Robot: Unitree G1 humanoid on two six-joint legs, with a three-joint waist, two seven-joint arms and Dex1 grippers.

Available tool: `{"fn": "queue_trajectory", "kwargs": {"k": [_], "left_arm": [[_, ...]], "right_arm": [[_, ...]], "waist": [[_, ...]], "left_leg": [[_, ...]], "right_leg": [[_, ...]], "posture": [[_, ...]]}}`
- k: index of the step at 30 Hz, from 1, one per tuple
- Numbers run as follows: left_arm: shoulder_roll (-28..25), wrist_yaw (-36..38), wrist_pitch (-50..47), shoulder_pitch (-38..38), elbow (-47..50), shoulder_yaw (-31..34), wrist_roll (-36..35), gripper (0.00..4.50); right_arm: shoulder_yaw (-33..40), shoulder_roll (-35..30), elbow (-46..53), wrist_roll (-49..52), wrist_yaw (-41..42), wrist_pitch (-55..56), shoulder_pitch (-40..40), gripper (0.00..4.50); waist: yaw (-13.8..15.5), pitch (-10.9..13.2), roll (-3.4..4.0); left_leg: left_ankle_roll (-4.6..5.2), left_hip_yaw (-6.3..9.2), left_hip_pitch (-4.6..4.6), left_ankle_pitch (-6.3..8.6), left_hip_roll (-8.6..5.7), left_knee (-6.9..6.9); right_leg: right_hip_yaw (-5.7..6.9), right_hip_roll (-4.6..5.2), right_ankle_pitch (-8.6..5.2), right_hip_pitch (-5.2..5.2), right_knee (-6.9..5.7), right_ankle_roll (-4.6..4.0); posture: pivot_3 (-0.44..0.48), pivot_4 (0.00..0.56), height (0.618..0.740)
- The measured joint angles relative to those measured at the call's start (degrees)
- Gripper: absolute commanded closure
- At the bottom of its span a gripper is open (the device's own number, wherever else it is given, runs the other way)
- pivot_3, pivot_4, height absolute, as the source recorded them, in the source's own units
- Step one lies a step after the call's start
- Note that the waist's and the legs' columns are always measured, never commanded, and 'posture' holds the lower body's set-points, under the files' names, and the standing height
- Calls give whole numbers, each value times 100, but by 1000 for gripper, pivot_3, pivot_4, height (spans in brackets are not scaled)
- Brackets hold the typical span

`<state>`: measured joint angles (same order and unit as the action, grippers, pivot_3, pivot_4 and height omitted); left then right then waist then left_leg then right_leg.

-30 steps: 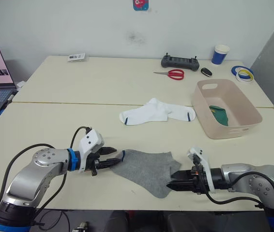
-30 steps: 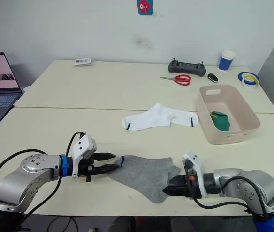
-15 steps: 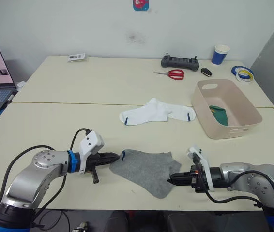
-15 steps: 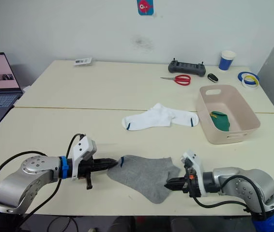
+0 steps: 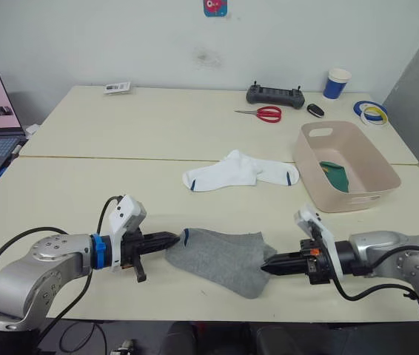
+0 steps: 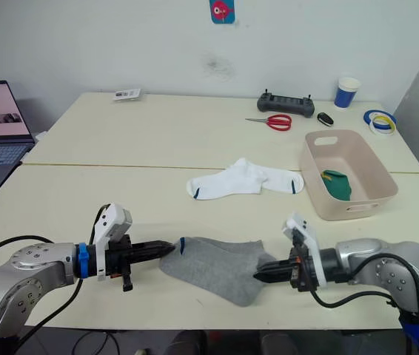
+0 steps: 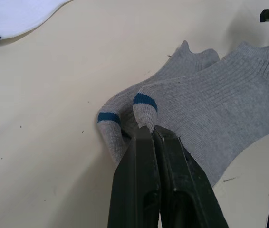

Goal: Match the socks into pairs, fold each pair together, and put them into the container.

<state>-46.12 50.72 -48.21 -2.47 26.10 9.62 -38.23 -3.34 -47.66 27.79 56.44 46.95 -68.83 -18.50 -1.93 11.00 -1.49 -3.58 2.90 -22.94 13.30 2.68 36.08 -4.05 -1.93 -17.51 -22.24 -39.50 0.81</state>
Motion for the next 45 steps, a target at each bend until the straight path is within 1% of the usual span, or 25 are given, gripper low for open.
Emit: {"fn": "queue_trajectory", "kwargs": {"k": [3, 8, 14, 22, 27, 39, 45], "left_arm": [[205, -192, -1, 32, 35, -55, 3, 4500], [264, -321, 10, 183, 40, -148, 40, 4500], [387, -509, 77, 277, 54, -239, 73, 4500], [434, -632, 266, 382, 54, -325, 243, 4500], [443, -635, 294, 262, 11, -375, 314, 4500], [460, -622, 383, 56, -216, -380, 355, 4500], [459, -611, 402, -51, -331, -549, 495, 4500]], "right_arm": [[-283, -97, -436, -524, 337, 399, -304, 4474], [-711, -163, -1087, -1097, 891, 775, -700, 4474], [-857, -190, -1395, -1368, 1281, 835, -746, 4474], [-926, -21, -1487, -1517, 1298, 820, -746, 4474], [-936, 126, -1609, -1698, 1291, 824, -783, 4474], [-936, 292, -1624, -1751, 1259, 754, -794, 4474], [-936, 316, -1625, -1774, 1214, 707, -792, 4474]], "waist": [[-4, 0, -1], [4, 0, 0], [6, 0, 0], [6, 0, 0], [5, 0, 0], [3, 0, 0], [5, 0, 0]], "left_leg": [[0, -2, 0, 0, 1, 0], [0, 3, -2, 0, 3, -3], [0, 1, -1, 0, 1, -2], [0, 2, 0, 0, 1, 0], [0, 2, -1, 0, 1, -1], [0, 3, 0, 0, 1, -1], [0, 2, -1, 0, 0, 0]], "right_leg": [[-1, 0, 0, -1, 0, 0], [-1, -1, -1, -3, 0, -2], [-2, 1, -1, -1, 1, -2], [-1, 0, 0, 0, -2, -2], [-1, 0, 0, -1, -2, -2], [0, 0, 0, -1, -2, -2], [0, 0, 0, 0, -2, -2]], "posture": [[0, 150, 740], [0, 150, 740], [0, 150, 740], [0, 150, 740], [0, 150, 740], [0, 150, 740], [0, 150, 740]]}}
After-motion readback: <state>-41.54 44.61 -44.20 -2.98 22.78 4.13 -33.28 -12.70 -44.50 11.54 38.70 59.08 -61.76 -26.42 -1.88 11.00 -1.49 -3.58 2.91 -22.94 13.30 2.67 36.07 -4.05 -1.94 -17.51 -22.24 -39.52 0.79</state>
